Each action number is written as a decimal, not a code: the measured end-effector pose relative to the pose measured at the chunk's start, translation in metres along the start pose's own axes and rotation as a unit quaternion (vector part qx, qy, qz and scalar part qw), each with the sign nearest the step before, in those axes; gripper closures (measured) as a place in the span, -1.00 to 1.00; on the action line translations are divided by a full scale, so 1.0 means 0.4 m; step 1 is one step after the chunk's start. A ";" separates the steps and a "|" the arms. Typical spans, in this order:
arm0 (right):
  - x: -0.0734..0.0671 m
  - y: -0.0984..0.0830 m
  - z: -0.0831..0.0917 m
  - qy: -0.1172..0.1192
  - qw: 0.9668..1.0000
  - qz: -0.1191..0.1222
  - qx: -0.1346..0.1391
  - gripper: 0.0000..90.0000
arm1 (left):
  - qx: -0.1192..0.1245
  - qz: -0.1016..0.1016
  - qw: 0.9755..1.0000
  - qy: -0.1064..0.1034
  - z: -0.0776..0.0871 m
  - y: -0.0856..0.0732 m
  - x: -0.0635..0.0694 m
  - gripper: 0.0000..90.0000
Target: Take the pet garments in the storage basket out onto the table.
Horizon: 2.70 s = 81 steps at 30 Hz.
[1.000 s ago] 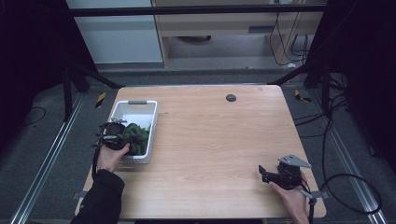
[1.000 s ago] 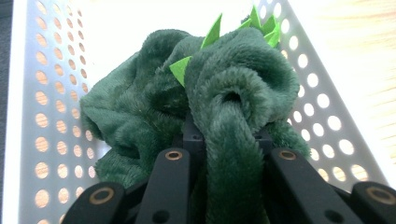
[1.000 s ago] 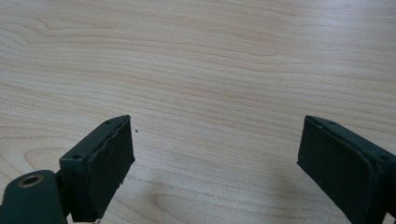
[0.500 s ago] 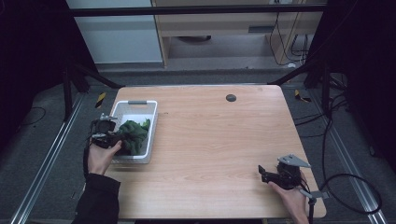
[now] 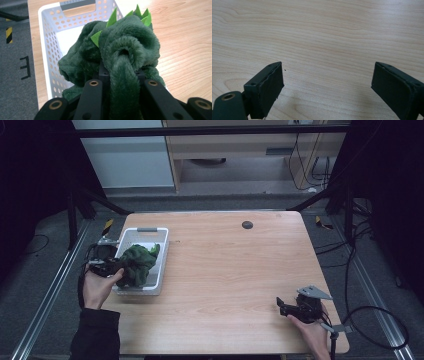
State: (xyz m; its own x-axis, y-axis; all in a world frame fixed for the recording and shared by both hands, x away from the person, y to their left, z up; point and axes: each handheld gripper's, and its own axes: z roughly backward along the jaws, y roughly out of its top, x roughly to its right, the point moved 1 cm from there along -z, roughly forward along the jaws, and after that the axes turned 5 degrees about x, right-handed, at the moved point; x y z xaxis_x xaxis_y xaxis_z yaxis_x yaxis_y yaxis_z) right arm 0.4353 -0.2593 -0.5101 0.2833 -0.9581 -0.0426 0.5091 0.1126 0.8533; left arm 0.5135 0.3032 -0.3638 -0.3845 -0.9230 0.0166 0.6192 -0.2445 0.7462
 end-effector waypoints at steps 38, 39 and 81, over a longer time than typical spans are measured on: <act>0.000 0.001 0.002 0.001 1.000 0.002 0.004 -0.77 | -0.026 -0.108 0.992 -0.066 0.115 0.120 0.098 0.71; 0.000 0.001 0.001 0.001 1.000 0.001 0.004 -0.77 | -0.027 -0.111 0.991 -0.072 0.118 0.124 0.105 0.71; 0.002 0.003 0.007 0.001 1.000 0.004 0.015 -0.77 | -0.062 -0.223 0.958 -0.169 0.003 0.187 0.360 0.70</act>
State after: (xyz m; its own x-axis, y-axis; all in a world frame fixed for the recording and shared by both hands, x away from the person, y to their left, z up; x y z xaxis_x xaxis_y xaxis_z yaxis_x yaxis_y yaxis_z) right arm 0.4340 -0.2604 -0.5076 0.2889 -0.9566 -0.0377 0.4817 0.1112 0.8692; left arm 0.5036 0.1523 -0.3050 -0.8166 -0.5747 -0.0548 0.4108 -0.6452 0.6442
